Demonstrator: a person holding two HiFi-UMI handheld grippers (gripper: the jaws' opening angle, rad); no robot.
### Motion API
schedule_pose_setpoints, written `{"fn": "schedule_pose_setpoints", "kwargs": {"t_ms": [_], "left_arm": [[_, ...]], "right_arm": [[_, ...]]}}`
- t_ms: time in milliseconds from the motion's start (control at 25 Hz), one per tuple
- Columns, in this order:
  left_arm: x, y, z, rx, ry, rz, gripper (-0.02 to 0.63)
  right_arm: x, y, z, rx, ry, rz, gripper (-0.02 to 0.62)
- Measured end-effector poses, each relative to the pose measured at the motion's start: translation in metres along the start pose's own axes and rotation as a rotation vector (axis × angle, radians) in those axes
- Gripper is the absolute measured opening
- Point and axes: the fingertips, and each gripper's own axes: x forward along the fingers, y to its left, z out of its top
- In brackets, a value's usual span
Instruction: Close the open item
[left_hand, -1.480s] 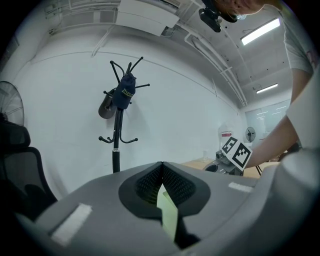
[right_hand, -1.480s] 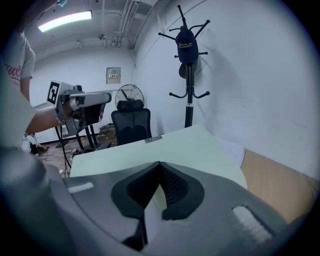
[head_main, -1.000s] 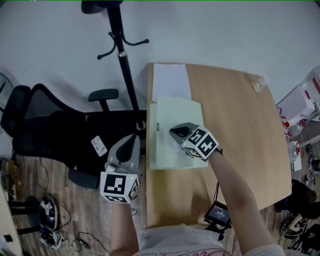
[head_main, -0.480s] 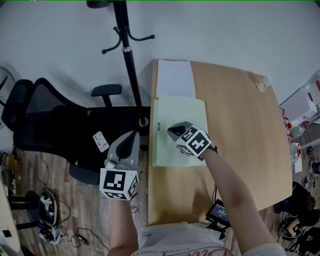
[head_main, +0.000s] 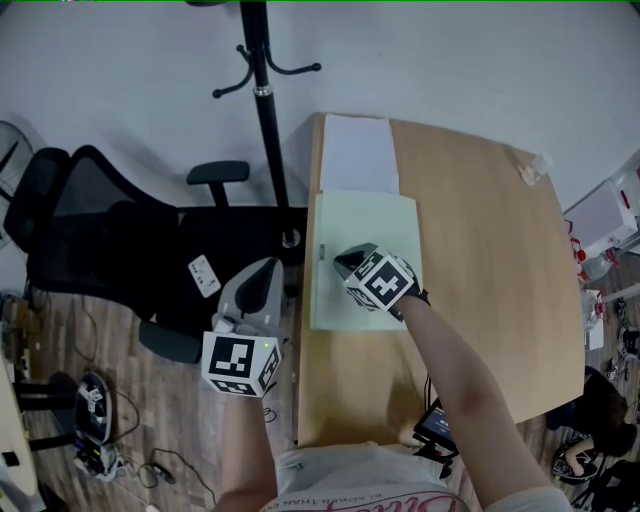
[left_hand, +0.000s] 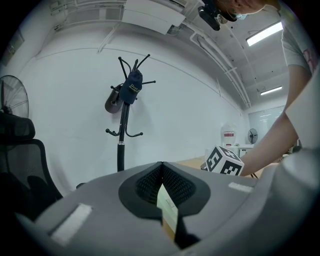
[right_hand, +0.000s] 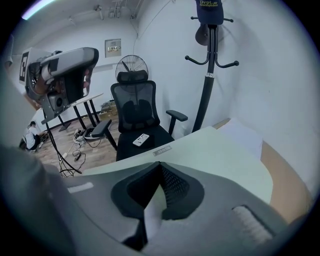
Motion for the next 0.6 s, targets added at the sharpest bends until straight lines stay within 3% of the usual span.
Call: {"fn": "schedule_pose_setpoints", "kwargs": {"t_ms": [400, 600], "left_arm": [[0.001, 0.003, -0.005, -0.006, 0.01, 0.004, 0.018], [0.002, 0.002, -0.006, -0.01, 0.011, 0.003, 0.018]], "right_arm": [[0.011, 0.004, 0.004, 0.011, 0.035, -0.014, 0.002], [0.015, 0.008, 0.005, -0.084, 0.092, -0.037, 0.002]]}}
